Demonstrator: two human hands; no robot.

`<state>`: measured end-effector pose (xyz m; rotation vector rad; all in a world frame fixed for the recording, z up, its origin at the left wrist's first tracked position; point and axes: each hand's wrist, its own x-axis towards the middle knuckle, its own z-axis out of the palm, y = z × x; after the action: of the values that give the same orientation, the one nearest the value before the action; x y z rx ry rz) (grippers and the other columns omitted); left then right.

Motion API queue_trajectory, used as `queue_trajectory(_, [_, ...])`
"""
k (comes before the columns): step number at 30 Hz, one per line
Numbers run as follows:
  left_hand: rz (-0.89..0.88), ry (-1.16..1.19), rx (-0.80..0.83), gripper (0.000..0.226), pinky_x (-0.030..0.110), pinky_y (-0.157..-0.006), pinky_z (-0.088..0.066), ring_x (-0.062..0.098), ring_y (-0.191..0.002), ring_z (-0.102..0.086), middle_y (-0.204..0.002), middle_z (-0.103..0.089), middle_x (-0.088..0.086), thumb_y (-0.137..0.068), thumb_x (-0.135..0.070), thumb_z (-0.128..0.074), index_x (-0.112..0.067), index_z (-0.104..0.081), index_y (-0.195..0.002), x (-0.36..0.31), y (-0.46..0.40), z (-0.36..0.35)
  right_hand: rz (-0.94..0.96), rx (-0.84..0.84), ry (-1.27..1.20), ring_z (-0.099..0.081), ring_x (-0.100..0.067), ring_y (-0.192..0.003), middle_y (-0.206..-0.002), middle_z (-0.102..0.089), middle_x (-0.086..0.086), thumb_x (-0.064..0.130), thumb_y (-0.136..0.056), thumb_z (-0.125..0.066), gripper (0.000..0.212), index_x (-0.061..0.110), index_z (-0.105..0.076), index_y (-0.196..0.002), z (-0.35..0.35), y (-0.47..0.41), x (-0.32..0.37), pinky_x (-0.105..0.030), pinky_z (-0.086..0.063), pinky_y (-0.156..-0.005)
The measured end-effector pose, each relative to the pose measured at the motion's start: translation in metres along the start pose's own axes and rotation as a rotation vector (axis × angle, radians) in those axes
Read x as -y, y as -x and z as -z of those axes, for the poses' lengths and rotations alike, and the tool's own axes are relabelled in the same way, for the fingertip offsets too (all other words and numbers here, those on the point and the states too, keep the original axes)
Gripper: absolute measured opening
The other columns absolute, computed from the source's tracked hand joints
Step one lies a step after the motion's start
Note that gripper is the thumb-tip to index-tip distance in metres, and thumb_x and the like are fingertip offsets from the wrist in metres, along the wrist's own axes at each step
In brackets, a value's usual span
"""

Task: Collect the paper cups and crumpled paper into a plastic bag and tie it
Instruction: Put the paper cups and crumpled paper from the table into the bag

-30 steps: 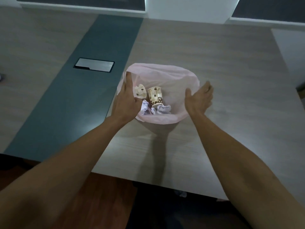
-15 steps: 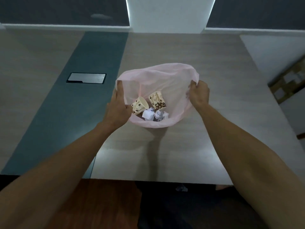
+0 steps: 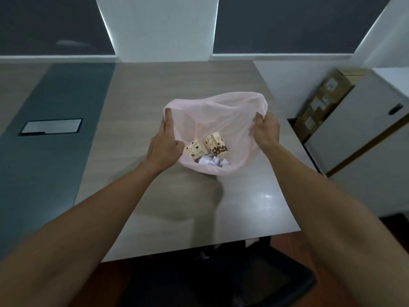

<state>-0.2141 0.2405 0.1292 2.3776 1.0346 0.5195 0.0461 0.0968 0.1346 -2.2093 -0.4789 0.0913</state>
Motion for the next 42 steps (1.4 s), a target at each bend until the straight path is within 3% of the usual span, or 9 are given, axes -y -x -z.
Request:
queue_trajectory(9, [-0.017,-0.028,-0.094,0.100,0.039,-0.069,-0.044,0.041,-0.084,-0.059,-0.170,-0.010,0.008,-0.082,-0.010,-0.055,-0.019,0.004,-0.162,-0.095,-0.016,-0.077,0.020,0.034,-0.096,-0.063,-0.021,-0.085,-0.096,-0.066,-0.005,0.035,-0.107,-0.041,0.032,0.011,-0.062,-0.103,0.075,-0.051,-0.078,-0.034,-0.052,-0.078])
queue_trajectory(15, [0.030,-0.124,0.081,0.114,0.034,-0.062,-0.042,0.041,-0.085,-0.063,-0.168,0.021,-0.007,-0.084,-0.019,-0.067,-0.027,0.019,-0.159,-0.078,0.022,-0.130,-0.070,0.370,0.116,-0.063,-0.033,-0.107,-0.116,-0.062,-0.013,0.032,-0.102,-0.051,0.039,0.007,-0.054,-0.131,0.086,-0.050,-0.168,-0.039,-0.053,-0.082])
queue_trajectory(20, [0.043,-0.124,0.071,0.120,0.039,-0.065,-0.050,0.044,-0.095,-0.064,-0.169,0.016,-0.007,-0.081,-0.020,-0.072,-0.031,0.020,-0.157,-0.081,0.028,-0.135,0.211,0.281,0.168,-0.039,-0.029,-0.140,-0.158,-0.031,-0.002,0.043,-0.087,-0.074,0.090,0.032,-0.016,-0.154,0.087,-0.055,-0.179,-0.057,-0.038,-0.108])
queue_trajectory(25, [0.002,-0.191,0.104,0.122,0.038,-0.062,-0.045,0.043,-0.084,-0.065,-0.169,0.017,-0.011,-0.081,-0.019,-0.073,-0.030,0.020,-0.158,-0.077,0.025,-0.130,0.428,0.183,0.239,-0.054,-0.024,-0.116,-0.123,-0.061,-0.002,0.041,-0.102,-0.051,0.028,0.025,-0.058,-0.123,0.078,-0.071,-0.152,-0.046,-0.037,-0.097])
queue_trajectory(29, [-0.042,-0.268,0.099,0.130,0.034,-0.051,-0.044,0.038,-0.064,-0.060,-0.166,0.023,-0.018,-0.074,-0.014,-0.077,-0.034,0.021,-0.158,-0.061,0.024,-0.124,0.194,0.329,0.016,-0.054,-0.022,-0.069,-0.070,-0.053,-0.001,0.033,-0.103,-0.039,0.039,0.015,-0.054,-0.071,0.076,-0.084,-0.135,-0.035,-0.039,-0.068])
queue_trajectory(32, [-0.055,-0.315,0.112,0.132,0.031,-0.047,-0.040,0.034,-0.058,-0.055,-0.166,0.025,-0.017,-0.073,-0.014,-0.078,-0.034,0.022,-0.158,-0.049,0.029,-0.123,0.059,0.417,-0.124,-0.047,-0.017,-0.064,-0.067,-0.051,-0.005,0.021,-0.096,-0.041,0.039,0.016,-0.047,-0.057,0.078,-0.083,-0.129,-0.031,-0.036,-0.065])
queue_trajectory(35, [-0.070,-0.322,0.079,0.132,0.036,-0.054,-0.049,0.039,-0.078,-0.065,-0.166,0.028,-0.012,-0.076,-0.024,-0.081,-0.039,0.023,-0.156,-0.042,0.036,-0.123,0.028,0.436,-0.136,-0.057,-0.023,-0.083,-0.086,-0.059,-0.003,0.033,-0.091,-0.044,0.025,0.015,-0.057,-0.079,0.074,-0.074,-0.125,-0.035,-0.046,-0.073])
queue_trajectory(38, [-0.065,-0.337,0.052,0.118,0.046,-0.067,-0.056,0.043,-0.102,-0.063,-0.168,0.022,-0.005,-0.079,-0.033,-0.080,-0.042,0.007,-0.159,-0.045,0.048,-0.121,0.226,0.278,0.064,-0.053,-0.023,-0.118,-0.127,-0.057,-0.003,0.040,-0.092,-0.047,0.039,0.021,-0.055,-0.125,0.071,-0.059,-0.123,-0.047,-0.043,-0.103])
queue_trajectory(42, [-0.073,-0.368,-0.037,0.084,0.054,-0.085,-0.056,0.043,-0.122,-0.054,-0.167,-0.015,0.011,-0.081,-0.036,-0.077,-0.028,-0.032,-0.152,-0.054,0.068,-0.117,0.797,-0.076,0.251,-0.051,-0.026,-0.113,-0.122,-0.056,-0.011,0.018,-0.092,-0.055,0.030,0.012,-0.056,-0.121,0.074,-0.035,-0.115,-0.040,-0.041,-0.095])
